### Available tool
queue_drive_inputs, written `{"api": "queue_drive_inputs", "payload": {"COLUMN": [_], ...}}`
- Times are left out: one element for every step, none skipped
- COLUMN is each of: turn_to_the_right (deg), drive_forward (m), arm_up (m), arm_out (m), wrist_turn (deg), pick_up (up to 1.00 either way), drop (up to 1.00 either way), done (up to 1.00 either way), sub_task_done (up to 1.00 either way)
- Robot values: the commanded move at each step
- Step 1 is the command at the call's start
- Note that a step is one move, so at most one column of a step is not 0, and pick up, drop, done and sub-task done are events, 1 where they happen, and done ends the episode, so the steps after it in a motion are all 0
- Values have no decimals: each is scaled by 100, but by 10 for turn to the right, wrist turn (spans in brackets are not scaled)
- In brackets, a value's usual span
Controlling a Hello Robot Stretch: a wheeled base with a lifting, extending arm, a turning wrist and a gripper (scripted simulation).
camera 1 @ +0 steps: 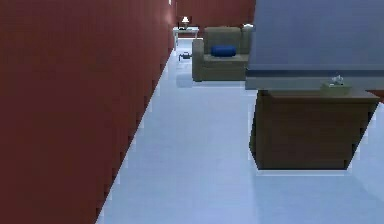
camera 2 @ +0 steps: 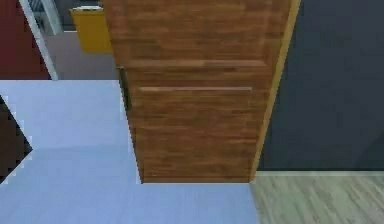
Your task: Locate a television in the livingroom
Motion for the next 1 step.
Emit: {"api": "queue_drive_inputs", "payload": {"turn_to_the_right": [0], "drive_forward": [100], "arm_up": [0], "arm_out": [0], "wrist_turn": [0], "pick_up": [0], "drop": [0], "done": [0], "sub_task_done": [0]}}
